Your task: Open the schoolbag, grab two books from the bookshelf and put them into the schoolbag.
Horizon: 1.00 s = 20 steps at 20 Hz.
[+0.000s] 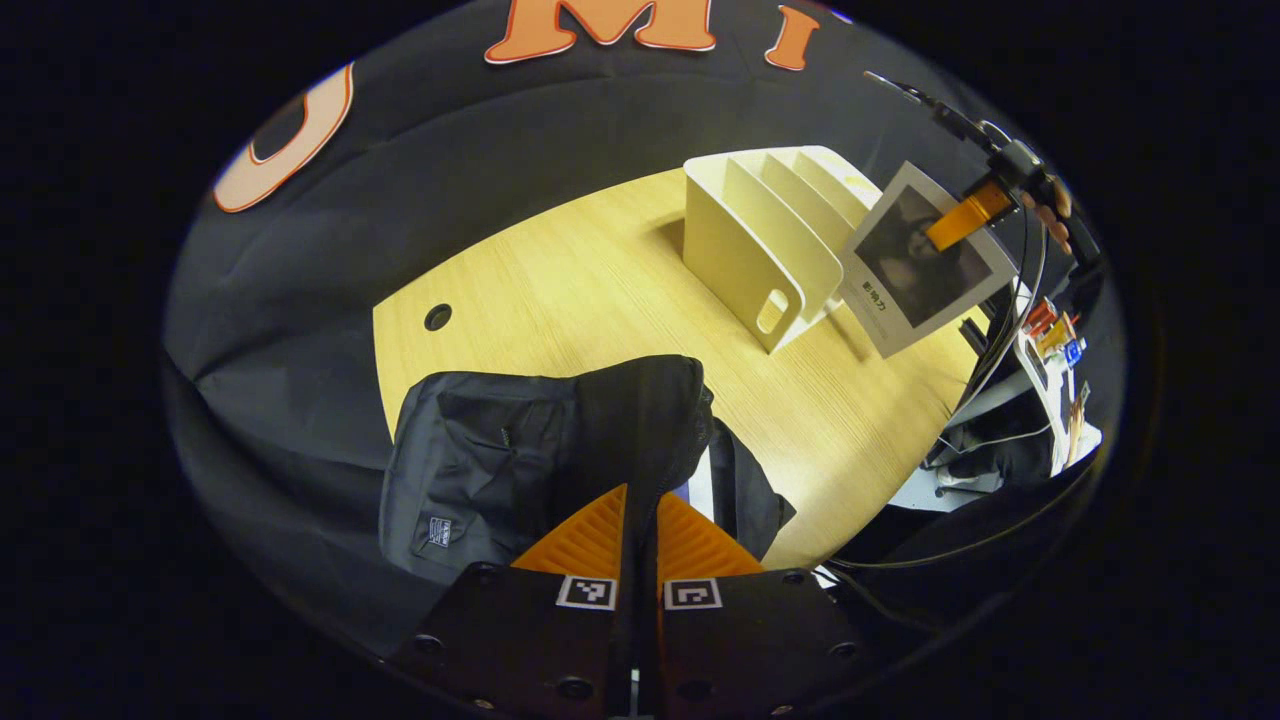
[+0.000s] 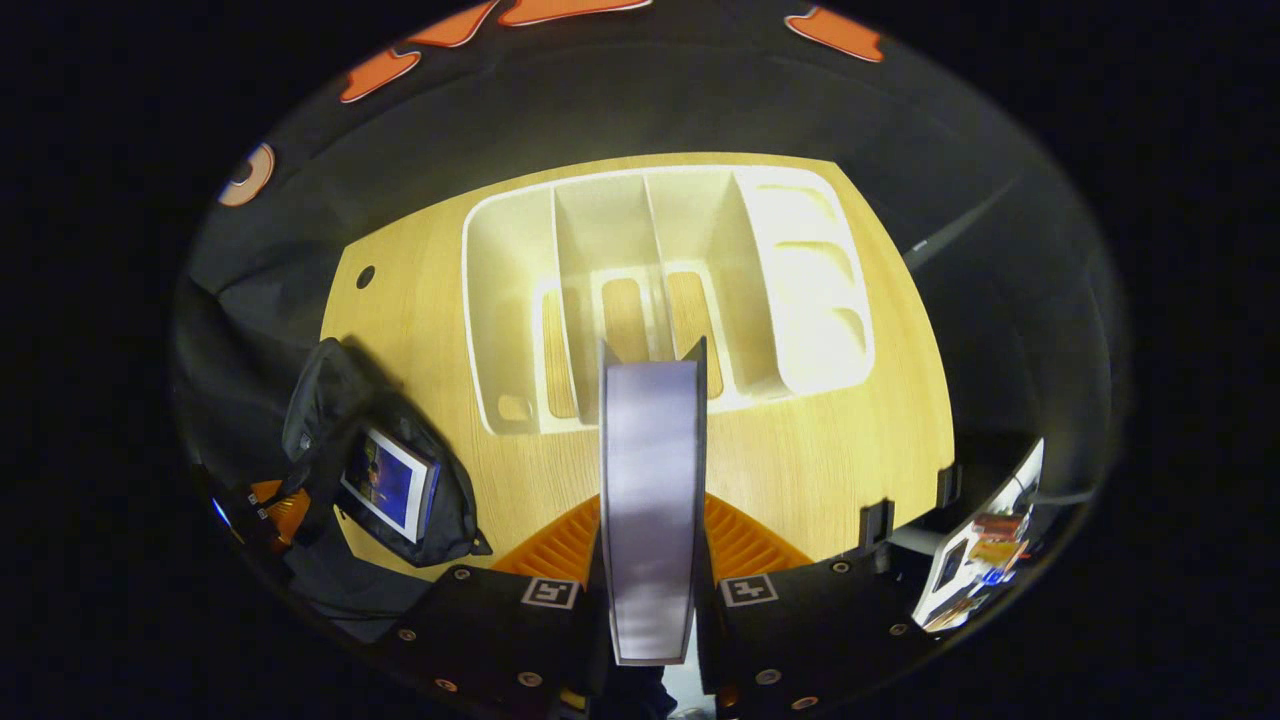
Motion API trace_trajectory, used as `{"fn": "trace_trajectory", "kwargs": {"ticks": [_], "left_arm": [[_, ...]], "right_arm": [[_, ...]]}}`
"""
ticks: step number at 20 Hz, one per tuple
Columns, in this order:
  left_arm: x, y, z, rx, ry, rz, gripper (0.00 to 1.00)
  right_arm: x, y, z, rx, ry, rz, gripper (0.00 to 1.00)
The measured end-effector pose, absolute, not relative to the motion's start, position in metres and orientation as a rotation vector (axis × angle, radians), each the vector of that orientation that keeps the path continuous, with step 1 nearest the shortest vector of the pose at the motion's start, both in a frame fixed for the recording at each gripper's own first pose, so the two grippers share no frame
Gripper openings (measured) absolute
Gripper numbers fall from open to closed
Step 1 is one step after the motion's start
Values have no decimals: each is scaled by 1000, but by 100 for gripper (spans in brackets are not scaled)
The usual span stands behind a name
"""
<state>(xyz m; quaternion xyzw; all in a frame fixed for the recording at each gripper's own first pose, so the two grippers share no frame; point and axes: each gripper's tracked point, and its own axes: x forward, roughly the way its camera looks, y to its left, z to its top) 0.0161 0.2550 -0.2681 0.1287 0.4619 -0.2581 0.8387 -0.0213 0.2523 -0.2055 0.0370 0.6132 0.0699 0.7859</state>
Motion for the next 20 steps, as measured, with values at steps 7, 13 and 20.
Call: {"fn": "trace_trajectory", "kwargs": {"ticks": [7, 13, 20], "left_arm": [[15, 255, -268, 307, 947, -618, 4], [13, 258, -265, 293, 929, -623, 4], [16, 265, -258, 266, 908, -597, 4]], "right_arm": [[-97, 267, -198, 285, 1295, 148, 36], [-137, 317, -187, 526, 1228, 278, 34], [-148, 380, -186, 821, 1154, 424, 34]]}}
